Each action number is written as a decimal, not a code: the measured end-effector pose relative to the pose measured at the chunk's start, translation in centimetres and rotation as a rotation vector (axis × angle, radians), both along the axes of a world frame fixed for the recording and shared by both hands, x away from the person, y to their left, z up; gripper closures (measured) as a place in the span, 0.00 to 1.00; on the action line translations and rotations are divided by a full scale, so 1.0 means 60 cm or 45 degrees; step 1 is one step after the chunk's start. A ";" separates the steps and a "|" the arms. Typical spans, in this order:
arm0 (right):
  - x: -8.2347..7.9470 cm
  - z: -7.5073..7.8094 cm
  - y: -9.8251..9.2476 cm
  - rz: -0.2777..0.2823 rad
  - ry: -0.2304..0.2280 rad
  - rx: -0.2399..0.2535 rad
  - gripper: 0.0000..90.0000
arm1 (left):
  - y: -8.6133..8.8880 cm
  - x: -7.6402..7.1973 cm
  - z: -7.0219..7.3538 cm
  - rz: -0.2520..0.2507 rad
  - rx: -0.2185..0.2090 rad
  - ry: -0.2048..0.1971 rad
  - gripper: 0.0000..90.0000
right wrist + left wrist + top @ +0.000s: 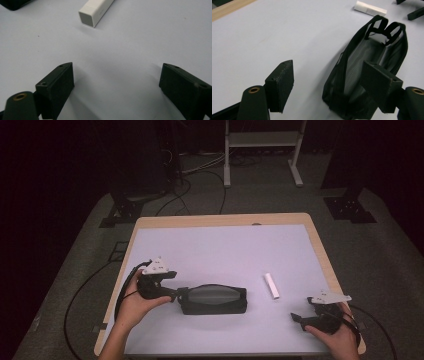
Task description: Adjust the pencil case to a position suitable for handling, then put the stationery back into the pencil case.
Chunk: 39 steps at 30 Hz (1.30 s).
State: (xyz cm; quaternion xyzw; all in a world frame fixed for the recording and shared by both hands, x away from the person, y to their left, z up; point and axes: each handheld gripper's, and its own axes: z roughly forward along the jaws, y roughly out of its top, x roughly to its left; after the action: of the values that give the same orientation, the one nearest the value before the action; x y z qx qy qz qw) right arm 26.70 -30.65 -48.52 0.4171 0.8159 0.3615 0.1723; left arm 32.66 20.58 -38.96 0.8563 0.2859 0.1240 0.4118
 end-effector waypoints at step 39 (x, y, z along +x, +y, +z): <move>0.006 0.014 0.005 -0.062 0.045 -0.033 0.30 | 0.077 -0.074 -0.129 0.332 0.106 0.026 0.11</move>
State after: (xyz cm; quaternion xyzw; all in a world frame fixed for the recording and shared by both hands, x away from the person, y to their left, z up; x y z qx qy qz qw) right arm 27.03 -30.35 -47.69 0.4409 0.8130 0.3391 0.1720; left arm 28.22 25.19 -46.70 0.8295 0.3935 0.1796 0.3534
